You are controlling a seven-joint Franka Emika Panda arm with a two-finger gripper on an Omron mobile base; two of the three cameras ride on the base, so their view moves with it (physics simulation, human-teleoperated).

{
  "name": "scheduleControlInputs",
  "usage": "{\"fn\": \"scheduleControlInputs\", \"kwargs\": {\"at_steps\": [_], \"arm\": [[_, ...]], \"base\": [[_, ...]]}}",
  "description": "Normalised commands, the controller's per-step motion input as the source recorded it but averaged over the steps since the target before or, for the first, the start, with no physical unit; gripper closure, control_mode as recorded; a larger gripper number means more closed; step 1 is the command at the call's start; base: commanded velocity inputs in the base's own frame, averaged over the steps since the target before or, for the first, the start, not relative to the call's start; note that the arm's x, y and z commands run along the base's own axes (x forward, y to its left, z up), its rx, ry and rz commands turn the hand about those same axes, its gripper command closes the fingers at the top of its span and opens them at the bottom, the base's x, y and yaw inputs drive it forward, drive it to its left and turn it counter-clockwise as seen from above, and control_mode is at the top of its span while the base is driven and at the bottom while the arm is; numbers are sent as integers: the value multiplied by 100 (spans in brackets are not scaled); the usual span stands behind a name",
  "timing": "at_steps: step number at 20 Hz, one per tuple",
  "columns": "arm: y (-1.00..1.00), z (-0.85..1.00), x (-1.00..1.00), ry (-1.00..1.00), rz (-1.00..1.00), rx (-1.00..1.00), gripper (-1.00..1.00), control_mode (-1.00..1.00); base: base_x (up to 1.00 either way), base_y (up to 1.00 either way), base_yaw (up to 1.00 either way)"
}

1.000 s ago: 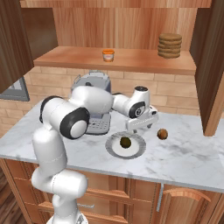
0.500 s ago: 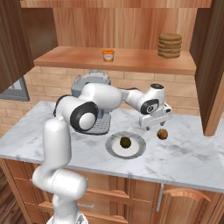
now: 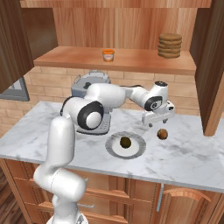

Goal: Pick the avocado and bread from the counter and place them on the plate. Then pick the jam from the cabinet and place it next to the plate. Lastly close the cabinet door.

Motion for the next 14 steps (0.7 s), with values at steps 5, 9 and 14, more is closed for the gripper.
{"fn": "scheduleControlInputs", "kwargs": {"at_steps": [5,9,14], "arm": [[-26,-32,2,0,0,0,-100,-100],[-18,-34,1,0,0,0,-100,-100],[-10,-13,5,0,0,0,-100,-100]], "base": [[0,0,0],[0,0,0],[0,0,0]]}}
